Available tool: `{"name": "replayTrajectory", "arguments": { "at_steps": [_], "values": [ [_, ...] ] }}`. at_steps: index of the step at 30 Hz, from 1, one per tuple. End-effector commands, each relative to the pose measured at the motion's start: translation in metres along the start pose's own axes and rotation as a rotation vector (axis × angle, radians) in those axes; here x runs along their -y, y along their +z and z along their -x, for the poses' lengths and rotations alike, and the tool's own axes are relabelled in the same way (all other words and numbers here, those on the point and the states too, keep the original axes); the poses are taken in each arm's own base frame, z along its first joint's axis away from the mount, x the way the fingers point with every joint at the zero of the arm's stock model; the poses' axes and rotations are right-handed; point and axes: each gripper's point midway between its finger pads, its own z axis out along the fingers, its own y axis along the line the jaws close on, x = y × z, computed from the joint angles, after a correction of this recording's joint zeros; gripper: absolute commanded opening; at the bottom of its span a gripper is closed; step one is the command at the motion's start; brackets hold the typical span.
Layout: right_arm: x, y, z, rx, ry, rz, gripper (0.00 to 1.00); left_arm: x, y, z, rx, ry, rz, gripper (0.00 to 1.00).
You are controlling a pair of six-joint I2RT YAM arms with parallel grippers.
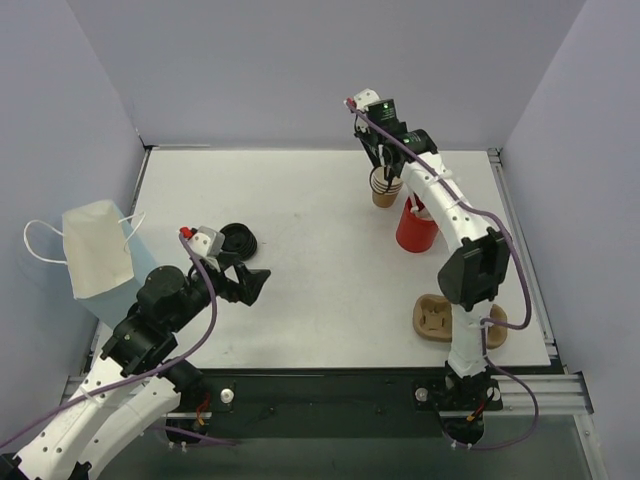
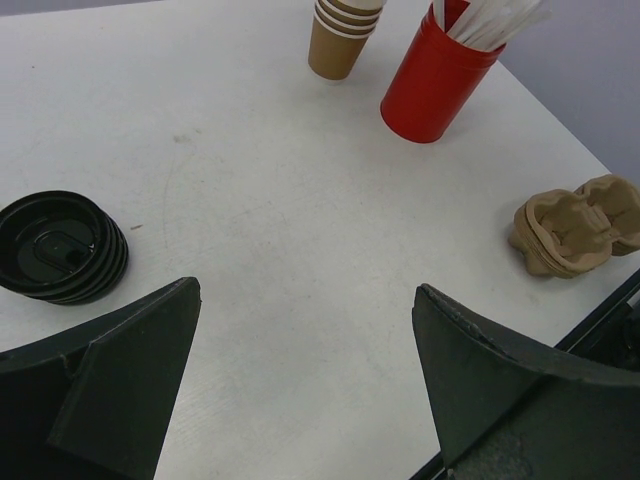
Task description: Pack the takeout coffee
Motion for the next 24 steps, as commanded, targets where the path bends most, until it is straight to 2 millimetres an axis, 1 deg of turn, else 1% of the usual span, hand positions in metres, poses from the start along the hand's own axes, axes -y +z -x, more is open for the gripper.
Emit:
{"name": "replayTrajectory", "arguments": {
  "at_steps": [1, 3, 4, 5, 6, 7, 8, 9, 10, 11, 12, 14, 15, 16, 17, 18, 19, 21, 22, 24],
  "values": [
    [0.012, -0.084, 0.049, 0.146, -0.004, -0.054, 0.0, -0.008, -0.009, 0.023, 0.089, 0.011, 0.052, 0.97],
    [0.001, -0.094, 0.043, 0.135, -0.025, -0.054, 0.0, -0.013, -0.01, 0.024, 0.104, 0.01, 0.077, 0.97],
    [-0.01, -0.11, 0.045, 0.152, -0.039, -0.057, 0.0, -0.018, -0.012, 0.026, 0.116, 0.01, 0.106, 0.97],
    [-0.018, -0.114, 0.042, 0.149, -0.022, -0.048, 0.0, -0.02, -0.013, 0.027, 0.119, 0.009, 0.118, 0.97],
    [-0.033, -0.114, 0.03, 0.125, -0.041, -0.025, 0.0, -0.022, -0.015, 0.029, 0.128, 0.009, 0.128, 0.97],
    [-0.039, -0.124, 0.028, 0.135, -0.029, -0.011, 0.01, -0.024, -0.016, 0.03, 0.133, 0.008, 0.144, 0.97],
    [-0.06, -0.131, 0.025, 0.138, -0.041, 0.019, 0.01, -0.025, -0.017, 0.03, 0.136, 0.007, 0.145, 0.97],
    [-0.074, -0.129, 0.011, 0.108, -0.03, 0.036, 0.01, -0.026, -0.017, 0.031, 0.145, 0.008, 0.15, 0.97],
    [-0.081, -0.136, 0.007, 0.11, -0.021, 0.044, 0.02, -0.028, -0.017, 0.03, 0.146, 0.008, 0.158, 0.97],
    [-0.1, -0.142, 0.001, 0.108, -0.036, 0.071, 0.02, -0.029, -0.017, 0.031, 0.147, 0.007, 0.161, 0.97],
    [-0.114, -0.141, -0.011, 0.082, -0.002, 0.093, 0.02, -0.029, -0.017, 0.031, 0.141, 0.007, 0.163, 0.97],
    [-0.131, -0.149, -0.023, 0.07, 0.029, 0.123, 0.02, -0.028, -0.016, 0.03, 0.136, 0.006, 0.158, 0.97],
    [-0.147, -0.156, -0.03, 0.065, 0.027, 0.151, 0.02, -0.027, -0.017, 0.031, 0.136, 0.006, 0.151, 0.97],
    [-0.159, -0.156, -0.047, 0.032, 0.05, 0.167, 0.02, -0.026, -0.016, 0.031, 0.134, 0.005, 0.144, 0.97],
    [-0.166, -0.158, -0.053, 0.023, 0.055, 0.177, 0.02, -0.025, -0.017, 0.031, 0.138, 0.005, 0.14, 0.97],
    [-0.181, -0.164, -0.062, 0.016, 0.045, 0.199, 0.02, -0.024, -0.017, 0.032, 0.141, 0.003, 0.137, 0.97],
    [-0.19, -0.164, -0.075, -0.011, 0.067, 0.204, 0.03, -0.024, -0.017, 0.032, 0.141, 0.003, 0.137, 0.97],
    [-0.209, -0.17, -0.086, -0.016, 0.053, 0.219, 0.03, -0.027, -0.019, 0.036, 0.151, 0.0, 0.151, 0.96],
    [-0.216, -0.169, -0.095, -0.03, 0.056, 0.208, 0.02, -0.029, -0.02, 0.037, 0.157, -0.003, 0.161, 0.96],
    [-0.226, -0.172, -0.101, -0.031, 0.043, 0.206, 0.03, -0.033, -0.023, 0.041, 0.182, -0.012, 0.172, 0.96]
  ]
}}
